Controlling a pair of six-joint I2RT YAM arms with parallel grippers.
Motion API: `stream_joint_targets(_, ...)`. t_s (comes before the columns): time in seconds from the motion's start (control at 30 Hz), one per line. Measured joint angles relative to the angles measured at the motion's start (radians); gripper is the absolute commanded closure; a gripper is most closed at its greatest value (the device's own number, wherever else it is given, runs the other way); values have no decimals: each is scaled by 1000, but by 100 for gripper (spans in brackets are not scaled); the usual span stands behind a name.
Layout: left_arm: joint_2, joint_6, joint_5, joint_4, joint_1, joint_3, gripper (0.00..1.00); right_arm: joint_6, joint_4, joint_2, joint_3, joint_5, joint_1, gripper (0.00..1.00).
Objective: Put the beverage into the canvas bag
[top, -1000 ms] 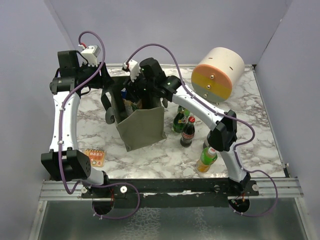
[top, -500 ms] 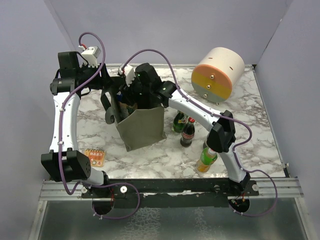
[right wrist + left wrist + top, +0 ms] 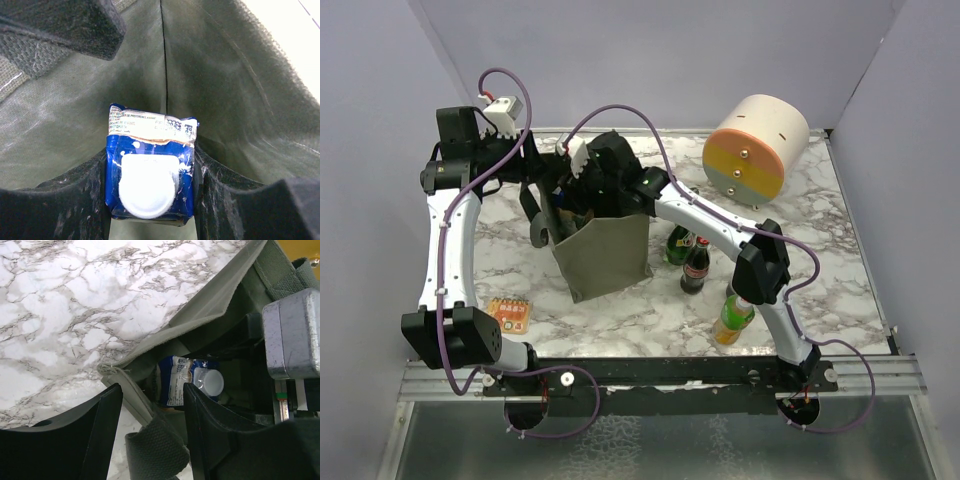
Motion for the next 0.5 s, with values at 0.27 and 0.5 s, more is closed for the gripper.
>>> stream_joint_targets(0.27,-12,0,0,0,0,0,45,-5,0,0,0,-13,0,45)
stream_joint_targets(0.5,-15,0,0,0,0,0,45,-8,-3,0,-2,-13,0,41)
